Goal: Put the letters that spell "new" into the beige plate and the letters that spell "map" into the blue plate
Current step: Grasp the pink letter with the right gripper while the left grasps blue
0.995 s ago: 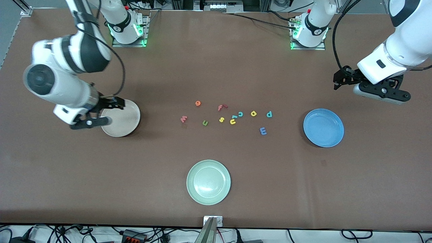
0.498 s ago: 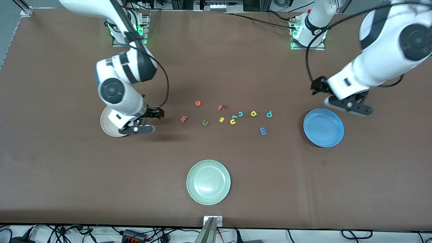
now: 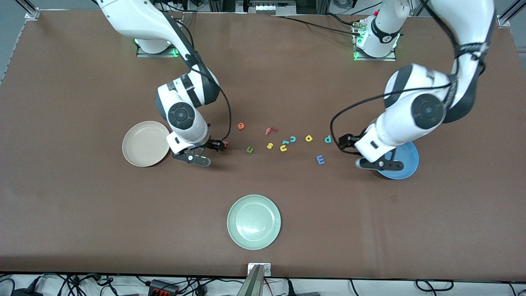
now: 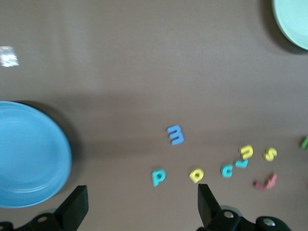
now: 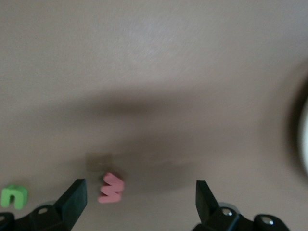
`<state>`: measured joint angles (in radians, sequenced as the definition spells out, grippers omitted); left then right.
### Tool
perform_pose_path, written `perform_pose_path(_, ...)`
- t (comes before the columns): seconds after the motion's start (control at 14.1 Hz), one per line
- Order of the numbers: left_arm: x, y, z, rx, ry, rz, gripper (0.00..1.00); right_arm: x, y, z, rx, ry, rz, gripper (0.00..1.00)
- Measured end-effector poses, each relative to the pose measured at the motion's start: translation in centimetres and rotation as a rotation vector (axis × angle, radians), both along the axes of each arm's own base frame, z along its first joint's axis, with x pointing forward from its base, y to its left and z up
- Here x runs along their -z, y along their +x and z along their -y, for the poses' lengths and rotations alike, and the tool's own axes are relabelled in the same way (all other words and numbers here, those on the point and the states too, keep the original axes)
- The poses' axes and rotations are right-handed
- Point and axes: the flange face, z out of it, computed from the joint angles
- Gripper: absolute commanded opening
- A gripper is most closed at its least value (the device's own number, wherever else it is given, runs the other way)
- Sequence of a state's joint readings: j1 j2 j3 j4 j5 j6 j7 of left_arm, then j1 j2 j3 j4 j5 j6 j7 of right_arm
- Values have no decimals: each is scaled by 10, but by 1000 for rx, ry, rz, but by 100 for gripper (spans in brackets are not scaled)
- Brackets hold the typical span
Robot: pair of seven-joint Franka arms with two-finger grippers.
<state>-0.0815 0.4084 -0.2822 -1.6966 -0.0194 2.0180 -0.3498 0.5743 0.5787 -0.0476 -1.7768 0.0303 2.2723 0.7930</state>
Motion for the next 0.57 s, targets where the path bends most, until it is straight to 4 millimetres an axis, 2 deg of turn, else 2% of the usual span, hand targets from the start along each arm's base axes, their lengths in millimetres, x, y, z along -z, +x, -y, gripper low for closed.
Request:
perform_pose_path(0.28,69,0,38,-111,15,-3,100,34,-23,-36,86,-9,9,87)
perform_pose_path(0.43,98,-6,57,-154,5,-3,100,42,-30,-43,114,-19,3,82)
perform_pose_path(0.57,122,-17,76,-173,8,-20,97,45,-30,-42,140,-15,-6,78)
